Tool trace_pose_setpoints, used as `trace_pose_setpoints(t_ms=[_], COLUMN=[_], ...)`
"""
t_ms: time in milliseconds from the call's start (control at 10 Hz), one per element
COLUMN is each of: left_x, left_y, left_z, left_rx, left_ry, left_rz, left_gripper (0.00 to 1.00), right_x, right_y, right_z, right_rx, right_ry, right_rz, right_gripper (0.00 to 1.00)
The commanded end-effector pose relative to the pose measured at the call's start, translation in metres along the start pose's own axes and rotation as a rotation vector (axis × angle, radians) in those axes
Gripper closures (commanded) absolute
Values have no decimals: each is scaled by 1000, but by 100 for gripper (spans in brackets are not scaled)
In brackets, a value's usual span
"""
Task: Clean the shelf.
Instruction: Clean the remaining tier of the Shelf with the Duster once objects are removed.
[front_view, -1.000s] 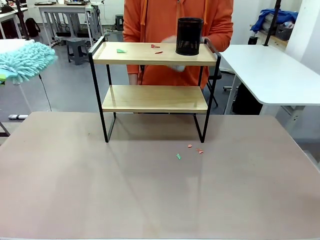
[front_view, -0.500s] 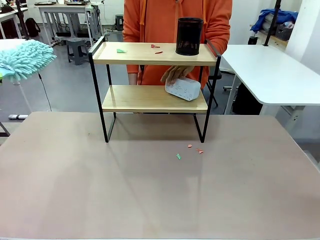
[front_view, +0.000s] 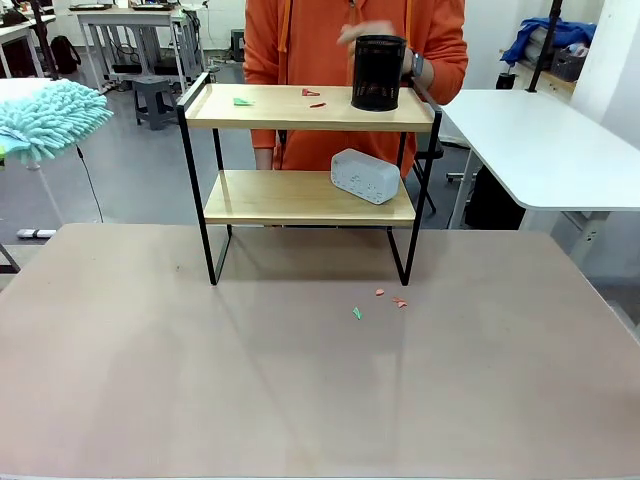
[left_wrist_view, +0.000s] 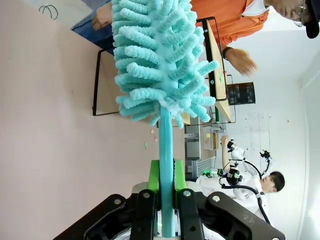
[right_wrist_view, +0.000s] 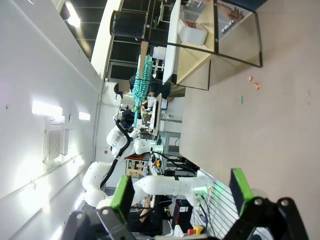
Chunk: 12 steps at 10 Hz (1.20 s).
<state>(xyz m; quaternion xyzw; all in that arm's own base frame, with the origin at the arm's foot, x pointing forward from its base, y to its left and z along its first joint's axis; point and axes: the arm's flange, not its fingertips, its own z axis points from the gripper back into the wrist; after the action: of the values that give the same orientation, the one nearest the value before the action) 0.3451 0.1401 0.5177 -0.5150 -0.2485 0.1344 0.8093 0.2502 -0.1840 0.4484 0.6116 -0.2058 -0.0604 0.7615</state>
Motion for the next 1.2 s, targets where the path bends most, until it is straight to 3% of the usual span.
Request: trace_pose_setpoints(t_ms=[0,600,800,900,1100], left_x=[1,0,15,27,41], left_y=[0,0,-49,-92,-159], left_z=[0,0,-9,-18,-53], left_rx=[-27,0,-22,-70,-75], left_ry=[-4,0,-60,-65,-68], left_rz=[-23,0,-43,-103,-103], left_gripper=[88,88,88,88,88], right_x=[0,0,0,0,0], right_y=[0,0,0,0,0], right_z=[2,2,2,2,2], right_rx=[2,2,2,2,2], right_ry=[5,5,5,5,5], right_rz=[27,27,27,27,27], right_gripper=[0,0,0,0,0])
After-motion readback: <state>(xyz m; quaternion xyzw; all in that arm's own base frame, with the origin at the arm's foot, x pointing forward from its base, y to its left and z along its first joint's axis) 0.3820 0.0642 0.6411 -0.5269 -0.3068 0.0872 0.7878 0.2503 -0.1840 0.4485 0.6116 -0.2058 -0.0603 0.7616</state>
